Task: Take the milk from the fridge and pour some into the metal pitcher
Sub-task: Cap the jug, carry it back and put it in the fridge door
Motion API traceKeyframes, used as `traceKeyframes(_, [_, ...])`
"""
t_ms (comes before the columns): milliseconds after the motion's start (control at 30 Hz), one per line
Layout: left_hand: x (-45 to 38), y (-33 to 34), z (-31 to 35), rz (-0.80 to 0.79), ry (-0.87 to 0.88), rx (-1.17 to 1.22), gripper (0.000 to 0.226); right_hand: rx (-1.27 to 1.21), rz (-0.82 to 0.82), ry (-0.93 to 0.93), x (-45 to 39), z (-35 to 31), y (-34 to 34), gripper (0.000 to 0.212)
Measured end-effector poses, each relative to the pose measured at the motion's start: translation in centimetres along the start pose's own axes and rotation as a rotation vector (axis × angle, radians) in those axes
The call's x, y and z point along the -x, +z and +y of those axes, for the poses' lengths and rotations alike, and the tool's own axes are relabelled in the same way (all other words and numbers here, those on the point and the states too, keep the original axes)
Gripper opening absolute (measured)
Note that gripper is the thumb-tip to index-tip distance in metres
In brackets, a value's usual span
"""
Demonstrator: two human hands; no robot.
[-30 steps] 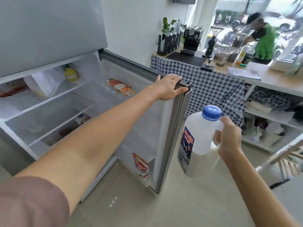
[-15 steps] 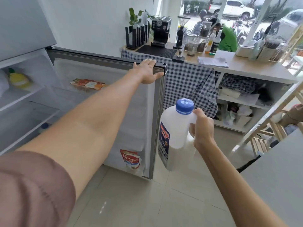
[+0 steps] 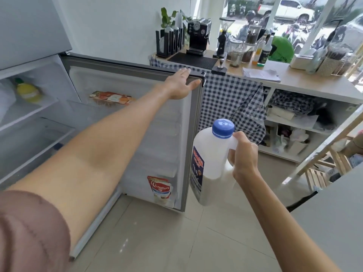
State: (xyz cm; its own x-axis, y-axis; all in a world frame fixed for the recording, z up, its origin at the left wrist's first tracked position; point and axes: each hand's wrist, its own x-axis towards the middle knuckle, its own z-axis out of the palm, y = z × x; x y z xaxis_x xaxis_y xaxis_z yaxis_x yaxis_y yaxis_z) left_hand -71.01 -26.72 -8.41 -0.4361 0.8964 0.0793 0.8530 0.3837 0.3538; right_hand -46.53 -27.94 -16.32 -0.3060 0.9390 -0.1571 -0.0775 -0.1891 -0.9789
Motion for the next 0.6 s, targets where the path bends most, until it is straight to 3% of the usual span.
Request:
traceKeyframes(133, [6.5, 3.4, -2.4, 0.118, 0.016, 0.163, 0.059, 0.004, -0.069, -0.006, 0.5, -0.3, 1.5, 0.022])
traceKeyframes(267, [14.1, 9.2, -7.4, -0.055, -0.14, 0.309, 0.05, -0.005, -0.142, -0.008, 0.9, -0.4, 4.4, 0.022])
traceKeyframes(467, [20.0, 14.3, -11.0, -0.112, -0.266, 0.411, 0.049, -0.05, -0.225, 0.011, 1.7, 0.3, 8.2, 0.032])
traceKeyframes(533, [23.1, 15.0, -17.6, -0.107, -0.436, 0.578, 0.061, 0.046, -0.309, 0.088, 3.6, 3.1, 15.5, 0.034])
traceKeyframes(600, [23.5, 16.2, -17.5, -0.14, -0.563, 0.828, 0.051, 0.074, -0.297, 0.108, 4.3, 3.3, 15.9, 0.036])
